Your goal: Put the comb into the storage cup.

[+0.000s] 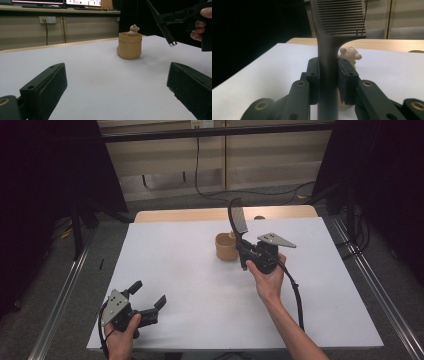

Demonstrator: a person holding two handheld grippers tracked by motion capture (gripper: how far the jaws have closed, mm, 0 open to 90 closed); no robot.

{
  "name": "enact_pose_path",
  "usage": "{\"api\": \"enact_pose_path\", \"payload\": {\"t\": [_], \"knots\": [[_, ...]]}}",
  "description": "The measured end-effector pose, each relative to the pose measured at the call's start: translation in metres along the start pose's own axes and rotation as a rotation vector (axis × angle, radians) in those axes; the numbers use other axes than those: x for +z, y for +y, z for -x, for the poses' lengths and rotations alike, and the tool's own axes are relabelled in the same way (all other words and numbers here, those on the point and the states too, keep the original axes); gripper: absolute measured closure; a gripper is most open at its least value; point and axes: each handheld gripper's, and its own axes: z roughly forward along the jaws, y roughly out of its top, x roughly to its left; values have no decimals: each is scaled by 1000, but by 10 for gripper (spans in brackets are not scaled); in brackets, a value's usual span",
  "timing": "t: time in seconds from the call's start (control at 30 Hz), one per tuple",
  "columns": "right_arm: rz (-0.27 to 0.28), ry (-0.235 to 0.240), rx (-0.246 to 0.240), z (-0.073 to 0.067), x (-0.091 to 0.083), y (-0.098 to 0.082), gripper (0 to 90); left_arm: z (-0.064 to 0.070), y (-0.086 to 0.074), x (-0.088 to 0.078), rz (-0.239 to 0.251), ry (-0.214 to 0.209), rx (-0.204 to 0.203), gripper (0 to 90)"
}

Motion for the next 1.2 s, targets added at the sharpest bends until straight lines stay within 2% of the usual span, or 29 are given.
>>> {"api": "enact_pose_path", "payload": {"t": [0.23, 0.53, 0.77, 0.97, 1.2], "knots": [[48, 22, -18, 0, 10, 7, 729, -1, 0, 0, 1, 0, 2, 31], [62, 24, -48, -1, 23, 13, 729, -2, 0, -1, 7, -4, 4, 30], [71, 12, -50, 1, 30, 17, 729, -2, 1, -1, 11, -3, 4, 31], [77, 26, -67, 0, 33, 20, 729, -2, 1, -1, 0, -7, 16, 31], [87, 30, -73, 2, 39, 25, 729, -2, 1, -1, 8, -6, 8, 31]]}}
